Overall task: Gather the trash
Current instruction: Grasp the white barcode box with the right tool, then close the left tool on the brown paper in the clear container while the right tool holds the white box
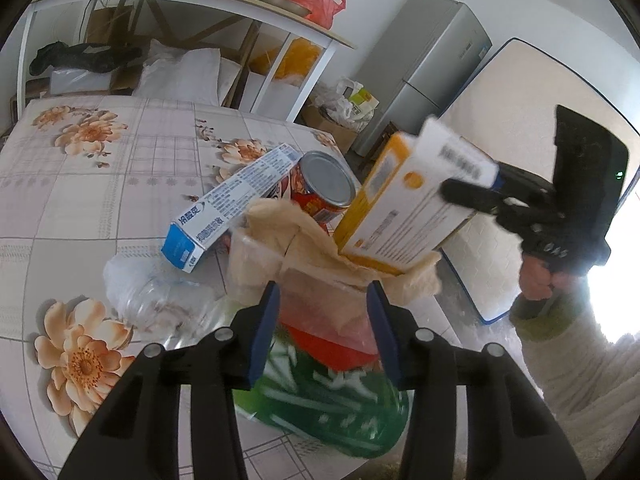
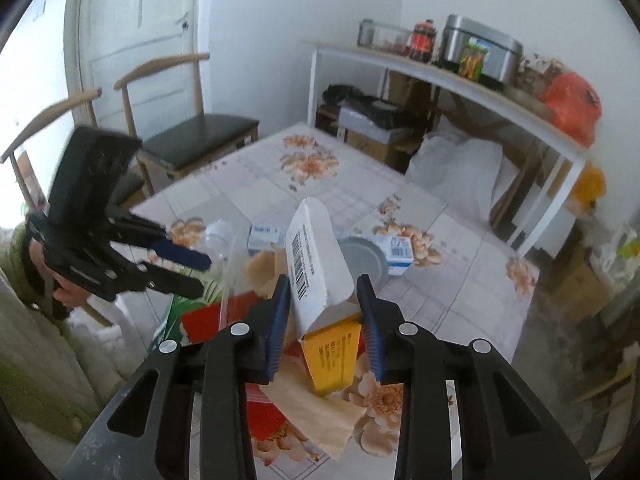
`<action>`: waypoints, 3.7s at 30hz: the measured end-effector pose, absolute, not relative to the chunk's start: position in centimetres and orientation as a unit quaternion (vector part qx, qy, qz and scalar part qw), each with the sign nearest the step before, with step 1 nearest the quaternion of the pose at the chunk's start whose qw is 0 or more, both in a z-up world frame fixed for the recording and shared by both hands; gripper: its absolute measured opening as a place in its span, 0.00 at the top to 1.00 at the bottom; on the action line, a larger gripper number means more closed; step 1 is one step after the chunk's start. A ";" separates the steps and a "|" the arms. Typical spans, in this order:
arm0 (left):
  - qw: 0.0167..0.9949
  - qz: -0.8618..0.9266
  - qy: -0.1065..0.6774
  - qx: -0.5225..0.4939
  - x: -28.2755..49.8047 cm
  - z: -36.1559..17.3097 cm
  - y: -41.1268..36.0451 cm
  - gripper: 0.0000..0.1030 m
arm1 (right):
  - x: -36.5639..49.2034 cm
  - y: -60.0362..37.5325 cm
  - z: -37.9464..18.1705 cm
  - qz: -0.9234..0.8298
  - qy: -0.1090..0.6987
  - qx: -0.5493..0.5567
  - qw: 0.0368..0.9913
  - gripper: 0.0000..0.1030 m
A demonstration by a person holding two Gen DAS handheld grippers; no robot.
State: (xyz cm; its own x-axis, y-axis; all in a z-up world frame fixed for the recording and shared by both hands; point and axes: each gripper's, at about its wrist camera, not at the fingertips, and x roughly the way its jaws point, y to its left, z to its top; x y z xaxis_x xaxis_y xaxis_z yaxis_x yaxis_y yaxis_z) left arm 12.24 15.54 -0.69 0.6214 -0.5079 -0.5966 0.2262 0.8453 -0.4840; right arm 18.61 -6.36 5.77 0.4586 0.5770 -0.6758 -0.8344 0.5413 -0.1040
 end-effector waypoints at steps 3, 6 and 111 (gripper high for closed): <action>0.881 -0.208 0.383 -0.185 12.2 -0.8 15.5 0.58 | 18.3 -8.0 7.0 0.420 0.289 -0.172 0.843 0.70; 0.881 -0.208 0.383 -0.185 12.2 -0.9 15.4 0.58 | 18.1 -10.0 8.0 0.407 0.283 -0.124 0.860 0.70; 0.827 -0.257 0.497 -0.060 17.4 -3.8 8.4 0.31 | 17.8 -14.9 2.1 0.219 0.385 0.055 0.895 0.74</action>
State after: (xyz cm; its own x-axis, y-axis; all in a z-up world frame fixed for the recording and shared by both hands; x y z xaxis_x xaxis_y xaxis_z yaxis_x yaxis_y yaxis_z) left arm 17.43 8.36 -3.81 0.3744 -0.4855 -0.7900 0.3654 0.8603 -0.3556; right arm 17.77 -14.89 2.11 0.6078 0.4342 -0.6649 -0.3495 0.8981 0.2671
